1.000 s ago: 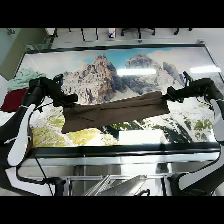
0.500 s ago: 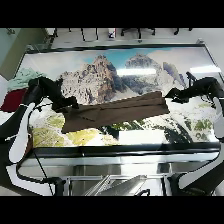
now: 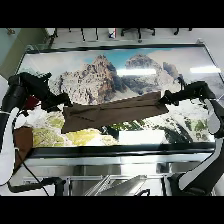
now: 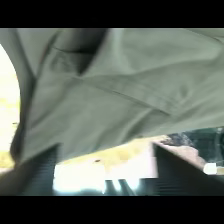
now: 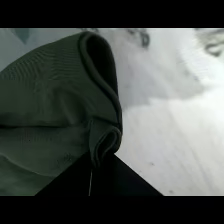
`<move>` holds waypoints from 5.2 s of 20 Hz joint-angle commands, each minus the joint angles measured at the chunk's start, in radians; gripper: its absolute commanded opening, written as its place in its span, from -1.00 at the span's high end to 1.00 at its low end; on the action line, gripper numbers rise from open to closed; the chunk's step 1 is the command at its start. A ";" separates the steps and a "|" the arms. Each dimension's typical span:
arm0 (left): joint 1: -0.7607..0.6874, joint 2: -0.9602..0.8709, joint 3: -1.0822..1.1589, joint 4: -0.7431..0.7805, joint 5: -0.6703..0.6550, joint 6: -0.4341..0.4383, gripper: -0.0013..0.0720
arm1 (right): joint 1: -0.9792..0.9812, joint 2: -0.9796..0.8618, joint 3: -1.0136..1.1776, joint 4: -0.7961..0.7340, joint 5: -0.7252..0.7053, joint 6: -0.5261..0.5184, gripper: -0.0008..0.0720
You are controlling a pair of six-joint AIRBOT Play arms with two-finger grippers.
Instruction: Fold the shirts.
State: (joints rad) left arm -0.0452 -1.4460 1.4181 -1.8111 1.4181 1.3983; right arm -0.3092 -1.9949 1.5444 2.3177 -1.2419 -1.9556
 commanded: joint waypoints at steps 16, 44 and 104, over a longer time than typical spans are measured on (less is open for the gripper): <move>-0.658 -0.673 0.523 -0.369 -0.592 -0.001 0.92 | -0.218 0.549 -0.035 0.055 -0.275 0.034 0.93; 0.228 0.336 0.296 -0.277 -0.004 0.075 0.92 | 0.878 0.407 -0.035 0.110 0.594 0.269 0.90; 0.195 0.562 -0.066 -0.277 -0.166 0.184 0.92 | -0.808 0.835 -0.941 0.002 0.247 0.171 0.05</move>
State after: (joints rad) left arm 0.2066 -0.8841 1.3525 -2.0945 1.2640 1.5730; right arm -1.1179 -1.1782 0.6659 2.3299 -1.0172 -1.7882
